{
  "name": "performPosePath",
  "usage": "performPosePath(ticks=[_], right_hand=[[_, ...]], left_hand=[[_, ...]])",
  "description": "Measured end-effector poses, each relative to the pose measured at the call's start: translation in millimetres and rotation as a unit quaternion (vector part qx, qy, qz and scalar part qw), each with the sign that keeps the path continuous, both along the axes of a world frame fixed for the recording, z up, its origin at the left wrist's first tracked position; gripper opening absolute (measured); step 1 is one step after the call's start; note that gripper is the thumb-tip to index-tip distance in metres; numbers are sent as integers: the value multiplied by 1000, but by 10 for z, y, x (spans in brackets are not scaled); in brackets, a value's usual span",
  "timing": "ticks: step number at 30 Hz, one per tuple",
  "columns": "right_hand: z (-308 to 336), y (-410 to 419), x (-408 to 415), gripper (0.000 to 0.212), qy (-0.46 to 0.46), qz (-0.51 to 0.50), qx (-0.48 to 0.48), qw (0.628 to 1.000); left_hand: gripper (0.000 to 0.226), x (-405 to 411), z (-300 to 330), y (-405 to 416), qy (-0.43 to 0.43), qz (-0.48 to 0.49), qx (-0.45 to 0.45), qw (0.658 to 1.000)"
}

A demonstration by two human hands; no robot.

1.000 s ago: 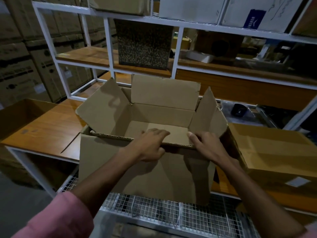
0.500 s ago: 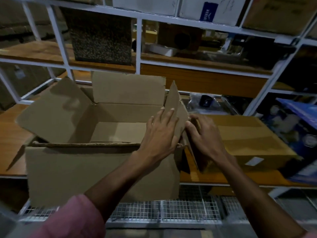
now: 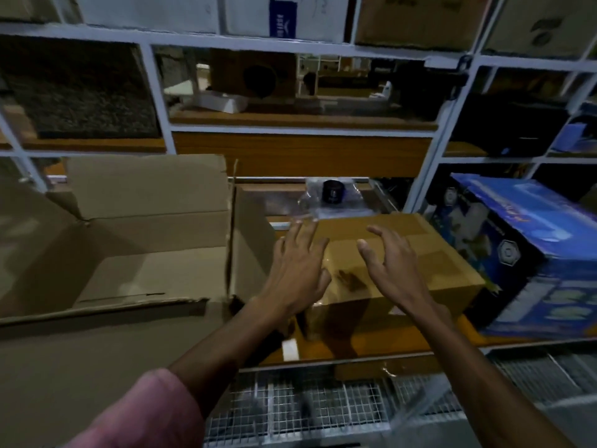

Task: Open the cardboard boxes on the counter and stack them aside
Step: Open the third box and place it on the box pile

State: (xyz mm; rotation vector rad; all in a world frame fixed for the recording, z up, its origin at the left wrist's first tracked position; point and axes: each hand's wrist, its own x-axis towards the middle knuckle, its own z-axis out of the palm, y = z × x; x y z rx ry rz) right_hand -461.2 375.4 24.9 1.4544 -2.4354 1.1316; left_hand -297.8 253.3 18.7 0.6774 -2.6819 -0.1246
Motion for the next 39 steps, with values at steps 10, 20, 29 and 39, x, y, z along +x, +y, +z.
performPosePath(ticks=[10,20,29,39], right_hand=[[-564,407,-1340,62,-57,-34,129,989],[-1042,56,-2103,73,-85,-72,251,962],[-1236,-435,-2825,73,-29,-135,335,932],[-1298,-853,-3383,82,-67,-148,307,938]], left_hand=[[67,-897,-476,57,-99,77,96,988],[72,-1721,-1066,-588,-146,152,181,961],[66,-2126,-1463,-1428,-125,178,117,969],[78,-2348,-1541,-2102,-87,230,183,952]])
